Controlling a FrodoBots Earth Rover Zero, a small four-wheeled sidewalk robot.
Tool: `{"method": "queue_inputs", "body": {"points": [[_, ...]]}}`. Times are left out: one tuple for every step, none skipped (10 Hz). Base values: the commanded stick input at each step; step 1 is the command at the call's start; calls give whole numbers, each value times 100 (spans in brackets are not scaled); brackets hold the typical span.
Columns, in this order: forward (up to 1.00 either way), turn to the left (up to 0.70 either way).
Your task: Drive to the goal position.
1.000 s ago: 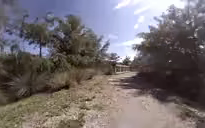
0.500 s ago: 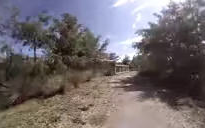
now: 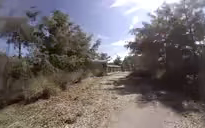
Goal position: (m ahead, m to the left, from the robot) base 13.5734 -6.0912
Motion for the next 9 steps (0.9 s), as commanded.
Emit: {"method": "queue_inputs", "body": {"points": [[70, -7], [70, -4], [70, -2], [70, 0], [70, 0], [70, 0], [70, 0], [70, 0], [70, -25]]}}
